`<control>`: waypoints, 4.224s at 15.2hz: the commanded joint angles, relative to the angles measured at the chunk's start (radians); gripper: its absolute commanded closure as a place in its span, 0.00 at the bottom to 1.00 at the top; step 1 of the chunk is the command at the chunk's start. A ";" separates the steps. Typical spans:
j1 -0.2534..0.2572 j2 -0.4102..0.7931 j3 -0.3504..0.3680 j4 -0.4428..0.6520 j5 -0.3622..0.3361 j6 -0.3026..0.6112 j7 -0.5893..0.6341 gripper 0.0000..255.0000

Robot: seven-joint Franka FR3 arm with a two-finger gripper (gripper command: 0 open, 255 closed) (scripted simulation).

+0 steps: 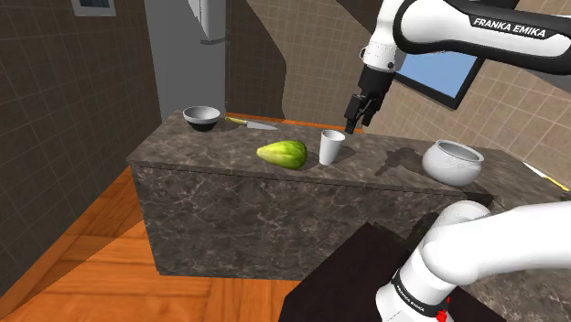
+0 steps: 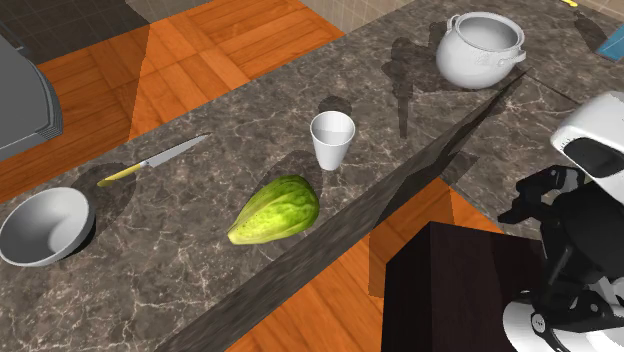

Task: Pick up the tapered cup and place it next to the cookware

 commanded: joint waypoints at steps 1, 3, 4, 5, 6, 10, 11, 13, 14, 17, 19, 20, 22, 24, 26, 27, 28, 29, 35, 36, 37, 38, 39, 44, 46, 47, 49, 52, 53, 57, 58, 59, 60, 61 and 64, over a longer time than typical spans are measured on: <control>0.000 0.000 0.000 0.000 0.000 0.000 0.000 0.00; -0.011 0.050 -0.019 -0.001 -0.019 0.045 -0.019 0.00; -0.017 0.076 -0.029 0.000 -0.029 0.067 -0.028 0.00; -0.022 0.103 -0.038 0.003 -0.038 0.089 -0.036 0.00; -0.028 0.130 -0.048 0.007 -0.046 0.110 -0.045 0.00; -0.049 0.247 -0.084 0.034 -0.076 0.192 -0.077 0.00; -0.054 0.278 -0.093 0.043 -0.083 0.211 -0.085 0.00; -0.064 0.340 -0.111 0.066 -0.094 0.247 -0.101 0.00; -0.068 0.373 -0.119 0.080 -0.099 0.264 -0.108 0.00; -0.082 0.471 -0.144 0.127 -0.110 0.311 -0.131 0.00; -0.092 0.539 -0.160 0.164 -0.115 0.339 -0.147 0.00; -0.097 0.573 -0.167 0.184 -0.116 0.352 -0.155 0.00; -0.106 0.643 -0.182 0.228 -0.117 0.374 -0.171 0.00; -0.117 0.714 -0.195 0.277 -0.115 0.393 -0.187 0.00; -0.128 0.785 -0.207 0.331 -0.111 0.408 -0.204 0.00; -0.134 0.822 -0.212 0.360 -0.109 0.414 -0.212 0.00; -0.140 0.859 -0.217 0.391 -0.105 0.419 -0.221 0.00; -0.147 0.896 -0.222 0.423 -0.102 0.423 -0.229 0.00; -0.192 1.108 -0.240 0.628 -0.077 0.424 -0.273 0.00; -0.193 1.112 -0.240 0.619 -0.077 0.436 -0.273 0.00; -0.194 1.116 -0.240 0.611 -0.076 0.448 -0.273 0.00; -0.196 1.120 -0.240 0.604 -0.076 0.460 -0.274 0.00; -0.197 1.124 -0.240 0.596 -0.075 0.471 -0.274 0.00; -0.201 1.141 -0.240 0.572 -0.073 0.513 -0.275 0.00; -0.201 1.141 -0.240 0.572 -0.073 0.513 -0.275 0.00; -0.201 1.141 -0.240 0.572 -0.073 0.513 -0.275 0.00; -0.201 1.141 -0.240 0.572 -0.073 0.513 -0.275 0.00; -0.201 1.141 -0.240 0.572 -0.073 0.513 -0.275 1.00; -0.201 1.141 -0.240 0.572 -0.073 0.513 -0.275 1.00; -0.201 1.141 -0.240 0.572 -0.073 0.513 -0.275 1.00; -0.201 1.141 -0.240 0.572 -0.073 0.513 -0.275 1.00; -0.201 1.141 -0.240 0.572 -0.073 0.513 -0.275 1.00; -0.201 1.141 -0.240 0.572 -0.073 0.513 -0.275 1.00; -0.201 1.136 -0.241 0.578 -0.074 0.502 -0.276 1.00; -0.200 1.122 -0.242 0.599 -0.075 0.467 -0.279 1.00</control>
